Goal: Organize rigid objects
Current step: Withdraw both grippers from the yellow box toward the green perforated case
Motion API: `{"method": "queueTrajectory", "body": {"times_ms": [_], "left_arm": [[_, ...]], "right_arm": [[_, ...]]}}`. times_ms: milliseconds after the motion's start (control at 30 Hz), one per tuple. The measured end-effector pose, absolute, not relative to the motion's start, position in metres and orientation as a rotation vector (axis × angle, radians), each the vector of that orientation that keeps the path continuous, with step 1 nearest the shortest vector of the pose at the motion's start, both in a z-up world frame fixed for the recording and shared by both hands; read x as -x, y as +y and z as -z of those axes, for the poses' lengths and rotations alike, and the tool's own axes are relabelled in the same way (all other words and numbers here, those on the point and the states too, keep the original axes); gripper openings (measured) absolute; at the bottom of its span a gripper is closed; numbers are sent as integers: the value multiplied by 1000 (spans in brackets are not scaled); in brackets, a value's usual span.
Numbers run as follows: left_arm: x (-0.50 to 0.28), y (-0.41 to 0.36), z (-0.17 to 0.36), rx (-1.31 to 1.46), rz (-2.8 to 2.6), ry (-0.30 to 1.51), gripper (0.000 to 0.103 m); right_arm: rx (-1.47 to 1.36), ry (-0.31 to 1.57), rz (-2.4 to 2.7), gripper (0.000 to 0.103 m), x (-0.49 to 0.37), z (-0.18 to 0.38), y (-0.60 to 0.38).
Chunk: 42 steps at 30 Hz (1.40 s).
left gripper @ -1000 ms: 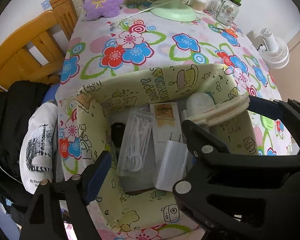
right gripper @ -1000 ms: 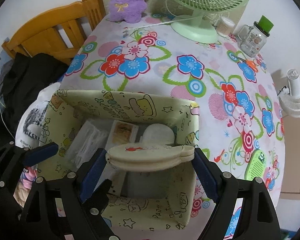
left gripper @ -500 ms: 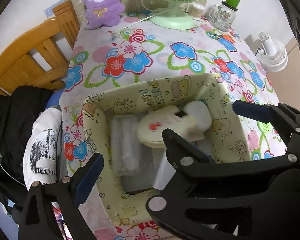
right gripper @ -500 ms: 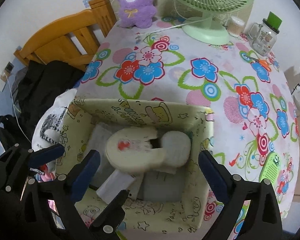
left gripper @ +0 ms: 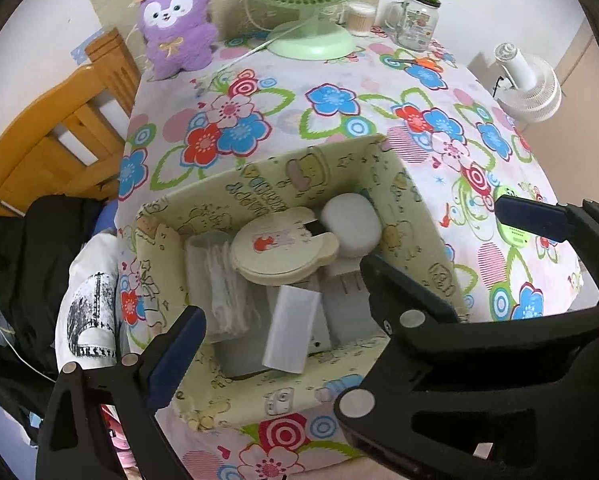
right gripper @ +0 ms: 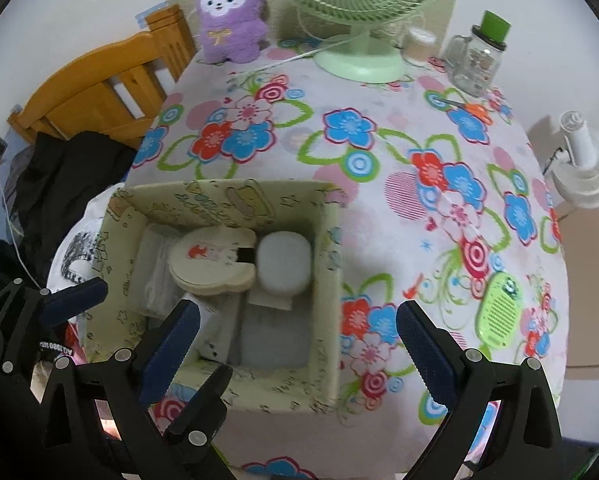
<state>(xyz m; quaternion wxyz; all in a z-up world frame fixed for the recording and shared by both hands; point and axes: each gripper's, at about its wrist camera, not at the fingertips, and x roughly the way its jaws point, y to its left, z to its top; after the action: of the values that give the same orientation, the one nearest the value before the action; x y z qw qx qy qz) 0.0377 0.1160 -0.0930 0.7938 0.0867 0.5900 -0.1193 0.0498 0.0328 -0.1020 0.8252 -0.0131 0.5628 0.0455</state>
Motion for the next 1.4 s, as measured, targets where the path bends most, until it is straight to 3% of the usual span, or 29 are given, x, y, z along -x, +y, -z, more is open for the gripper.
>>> {"method": "queueTrajectory", "body": {"times_ms": [1400], "left_arm": [[-31,-32,66,-242,306,1214,99]], "right_arm": [[11,1156,0,100,-34,69,-115]]}}
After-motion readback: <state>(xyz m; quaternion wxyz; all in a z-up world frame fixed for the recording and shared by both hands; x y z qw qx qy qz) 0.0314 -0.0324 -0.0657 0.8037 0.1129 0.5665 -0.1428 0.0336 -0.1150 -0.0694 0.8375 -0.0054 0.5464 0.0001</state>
